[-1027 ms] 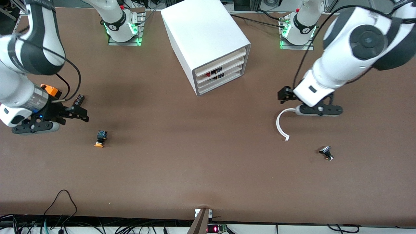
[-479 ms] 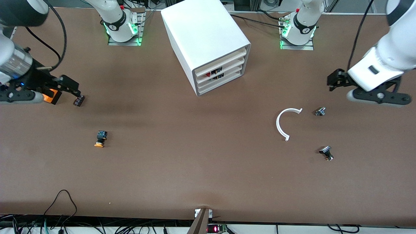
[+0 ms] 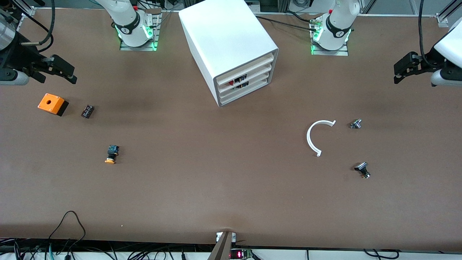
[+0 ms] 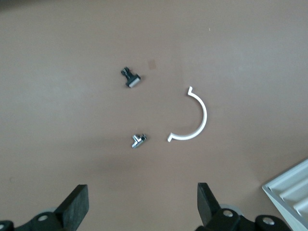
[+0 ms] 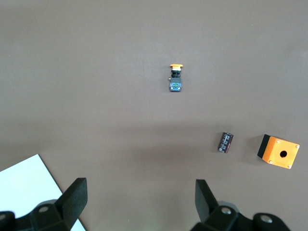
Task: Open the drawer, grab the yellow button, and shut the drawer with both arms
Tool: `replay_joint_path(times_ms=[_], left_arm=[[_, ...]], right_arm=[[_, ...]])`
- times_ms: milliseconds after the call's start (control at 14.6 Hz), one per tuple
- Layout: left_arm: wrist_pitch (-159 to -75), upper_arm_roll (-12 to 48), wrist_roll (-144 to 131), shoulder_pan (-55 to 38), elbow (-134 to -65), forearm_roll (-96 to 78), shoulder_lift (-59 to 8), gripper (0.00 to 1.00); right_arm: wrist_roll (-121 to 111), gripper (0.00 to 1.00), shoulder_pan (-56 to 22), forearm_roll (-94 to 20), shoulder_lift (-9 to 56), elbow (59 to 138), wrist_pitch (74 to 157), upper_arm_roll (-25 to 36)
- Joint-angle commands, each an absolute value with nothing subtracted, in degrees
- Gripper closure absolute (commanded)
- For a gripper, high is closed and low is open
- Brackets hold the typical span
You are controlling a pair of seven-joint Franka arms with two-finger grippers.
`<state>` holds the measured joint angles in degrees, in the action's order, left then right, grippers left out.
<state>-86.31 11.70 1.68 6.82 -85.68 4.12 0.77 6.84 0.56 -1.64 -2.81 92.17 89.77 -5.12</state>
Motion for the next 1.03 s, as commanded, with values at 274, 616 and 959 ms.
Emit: replay_joint_path(times_ms=[274,616,959], left_arm=[[-90.18,5.36,1.05,-1.49,-92.99,2.73,4.93,0.01],[-89.91,2.99,0.97,-2.73,-91.23,1.32,2.99,0.01],[-89.65,2.99,1.23,-1.76,-91.05,1.32,1.58,0.01]], right_arm=[[7.65,0.01,1.93,1.22,-2.72,92.37,89.56,-6.42],[7.39,0.01,1.49,2.12,-2.64,92.37,89.73,-6.86],[7.29,0.01,1.58,0.35,-2.2,91.59,90.17,-6.77]])
